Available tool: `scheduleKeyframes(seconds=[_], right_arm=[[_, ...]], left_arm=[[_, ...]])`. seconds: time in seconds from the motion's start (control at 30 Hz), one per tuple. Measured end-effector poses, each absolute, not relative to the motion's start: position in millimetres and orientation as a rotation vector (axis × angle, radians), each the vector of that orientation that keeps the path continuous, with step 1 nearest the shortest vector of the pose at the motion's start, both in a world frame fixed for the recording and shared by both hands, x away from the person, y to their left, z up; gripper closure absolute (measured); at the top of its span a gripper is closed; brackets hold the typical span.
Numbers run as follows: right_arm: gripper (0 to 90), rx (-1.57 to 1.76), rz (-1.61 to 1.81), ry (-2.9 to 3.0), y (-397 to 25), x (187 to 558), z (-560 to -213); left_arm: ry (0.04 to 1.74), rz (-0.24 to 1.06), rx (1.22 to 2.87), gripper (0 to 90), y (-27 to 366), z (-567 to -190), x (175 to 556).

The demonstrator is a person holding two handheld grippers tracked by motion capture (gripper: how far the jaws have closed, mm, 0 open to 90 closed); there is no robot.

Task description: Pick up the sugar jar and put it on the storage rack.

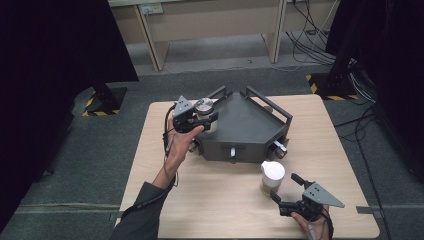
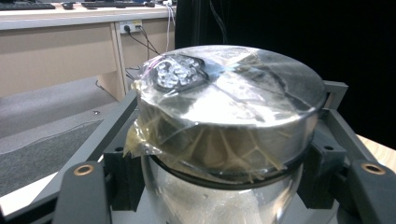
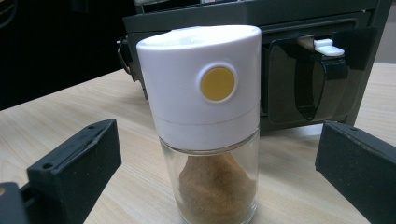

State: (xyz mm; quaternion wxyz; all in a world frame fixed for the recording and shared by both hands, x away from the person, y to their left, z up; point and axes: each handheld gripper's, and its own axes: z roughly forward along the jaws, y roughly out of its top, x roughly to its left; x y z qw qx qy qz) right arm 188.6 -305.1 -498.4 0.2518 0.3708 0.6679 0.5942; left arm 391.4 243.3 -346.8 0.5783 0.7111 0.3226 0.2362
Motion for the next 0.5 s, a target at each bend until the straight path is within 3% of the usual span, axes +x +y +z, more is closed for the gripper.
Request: scheduleKeyframes(seconds=[0.5], right_arm=[[0.6,1.008,1.618,1.821,-305.2,189.1,-498.3]], left_arm=[[0.81,0.589,1.647,31.0,233.6,-363.4,403.8]])
